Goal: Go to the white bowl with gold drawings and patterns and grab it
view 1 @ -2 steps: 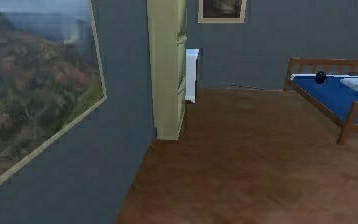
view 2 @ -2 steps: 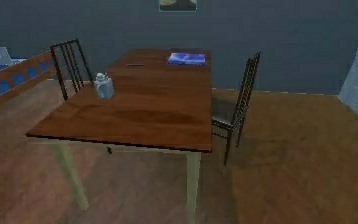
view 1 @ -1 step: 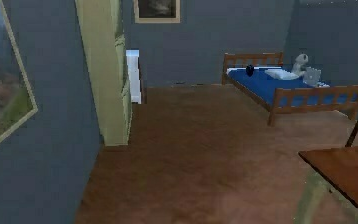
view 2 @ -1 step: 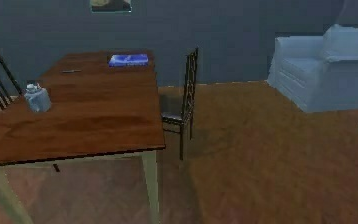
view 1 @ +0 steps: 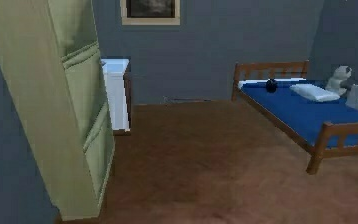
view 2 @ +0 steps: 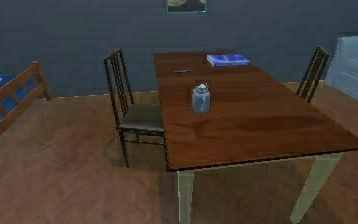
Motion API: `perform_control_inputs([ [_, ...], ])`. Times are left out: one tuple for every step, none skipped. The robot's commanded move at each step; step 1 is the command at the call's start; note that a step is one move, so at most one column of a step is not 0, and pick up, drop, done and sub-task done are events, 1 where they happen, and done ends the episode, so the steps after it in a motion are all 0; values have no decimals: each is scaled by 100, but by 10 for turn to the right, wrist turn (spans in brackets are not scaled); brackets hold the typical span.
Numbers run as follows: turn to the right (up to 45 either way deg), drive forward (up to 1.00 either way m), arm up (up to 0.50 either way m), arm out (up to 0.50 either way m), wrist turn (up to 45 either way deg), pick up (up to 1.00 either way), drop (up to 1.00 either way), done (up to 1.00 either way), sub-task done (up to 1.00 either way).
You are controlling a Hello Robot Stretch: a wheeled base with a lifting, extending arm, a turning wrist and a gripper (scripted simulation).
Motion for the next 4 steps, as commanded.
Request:
perform_control_inputs([
  [-60,0,0,0,0,0,0,0,0],
  [0,5,0,0,0,0,0,0,0],
  [180,0,0,0,0,0,0,0,0],
  [0,80,0,0,0,0,0,0,0],
])
